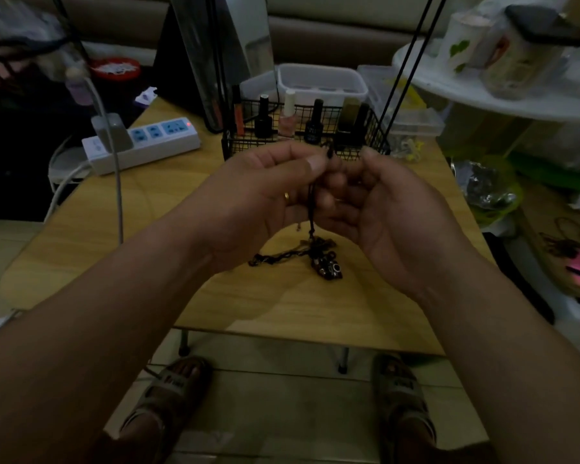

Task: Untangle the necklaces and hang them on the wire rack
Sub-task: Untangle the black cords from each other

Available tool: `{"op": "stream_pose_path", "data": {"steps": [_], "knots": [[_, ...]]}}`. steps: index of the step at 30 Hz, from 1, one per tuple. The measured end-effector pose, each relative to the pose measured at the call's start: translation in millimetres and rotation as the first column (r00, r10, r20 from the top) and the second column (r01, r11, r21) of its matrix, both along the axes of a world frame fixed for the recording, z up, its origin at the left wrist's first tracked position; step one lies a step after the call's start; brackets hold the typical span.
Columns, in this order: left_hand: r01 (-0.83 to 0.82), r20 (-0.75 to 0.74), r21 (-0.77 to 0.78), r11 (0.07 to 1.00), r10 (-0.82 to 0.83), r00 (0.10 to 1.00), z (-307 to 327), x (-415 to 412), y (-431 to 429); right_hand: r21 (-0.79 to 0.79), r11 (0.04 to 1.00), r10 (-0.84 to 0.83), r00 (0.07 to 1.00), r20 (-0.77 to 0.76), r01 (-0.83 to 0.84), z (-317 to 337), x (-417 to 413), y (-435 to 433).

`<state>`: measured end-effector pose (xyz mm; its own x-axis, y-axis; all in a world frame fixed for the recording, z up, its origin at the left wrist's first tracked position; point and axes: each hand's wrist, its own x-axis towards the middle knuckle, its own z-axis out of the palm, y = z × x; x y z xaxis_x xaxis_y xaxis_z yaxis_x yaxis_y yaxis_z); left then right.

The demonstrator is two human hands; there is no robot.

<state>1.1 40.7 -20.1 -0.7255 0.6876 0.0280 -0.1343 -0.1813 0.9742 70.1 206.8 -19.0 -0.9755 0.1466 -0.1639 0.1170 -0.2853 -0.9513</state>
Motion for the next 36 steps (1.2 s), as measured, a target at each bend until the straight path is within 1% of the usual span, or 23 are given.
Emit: {"op": "stream_pose_path", "data": {"steps": [2,4,6,7,9,13,19,24,28,33,35,36], "knots": [[-0.036,0.022,0.037,0.999,0.036,0.999,0.5,1.1,2.0,0.031,0.998,0.051,0.997,0.057,-0.053,-1.3,0.3,-3.2],[-0.096,0.023,0.040,0.995,0.095,0.995,-0.2,1.3,3.8,0.097,0.990,0.094,0.989,0.112,-0.104,-3.4,1.0,-4.1],[-0.176,-0.046,-0.026,0.984,0.174,0.984,-1.3,-0.1,4.3,0.147,0.982,0.095,0.984,0.150,-0.117,-5.1,2.3,-3.4],[-0.209,-0.077,-0.065,0.976,0.204,0.976,-2.0,-0.8,4.1,0.146,0.984,0.085,0.985,0.148,-0.107,-5.3,2.8,-2.5],[-0.233,-0.088,-0.109,0.966,0.225,0.970,-4.2,-1.8,4.5,0.115,0.990,0.074,0.991,0.109,-0.087,-5.0,3.8,-0.3],[-0.223,-0.028,-0.097,0.970,0.222,0.975,-6.7,-1.5,6.2,0.073,0.992,0.103,0.995,0.014,-0.104,-2.1,6.2,1.1],[-0.218,0.018,-0.094,0.971,0.221,0.975,-6.8,-4.0,6.3,0.106,0.990,0.098,0.995,-0.013,-0.096,0.8,6.8,2.7],[-0.208,0.000,-0.110,0.972,0.209,0.978,-8.0,-5.6,5.0,0.221,0.973,0.065,0.998,0.005,-0.064,0.2,6.8,3.8],[-0.193,-0.017,-0.128,0.973,0.192,0.981,-8.6,-5.3,3.9,0.321,0.945,0.064,0.998,-0.015,-0.056,-2.1,6.3,4.5],[-0.161,0.018,-0.113,0.980,0.164,0.986,-9.1,-4.8,2.3,0.427,0.902,-0.023,0.996,-0.092,0.060,-4.5,4.3,3.1],[-0.158,0.024,-0.113,0.981,0.162,0.987,-8.8,-4.5,1.6,0.491,0.865,-0.048,0.990,-0.130,0.106,-4.3,2.5,4.7],[-0.174,0.005,-0.126,0.977,0.176,0.984,-8.9,-4.1,1.3,0.520,0.846,-0.050,0.988,-0.149,0.121,-4.2,2.0,5.1]]}}
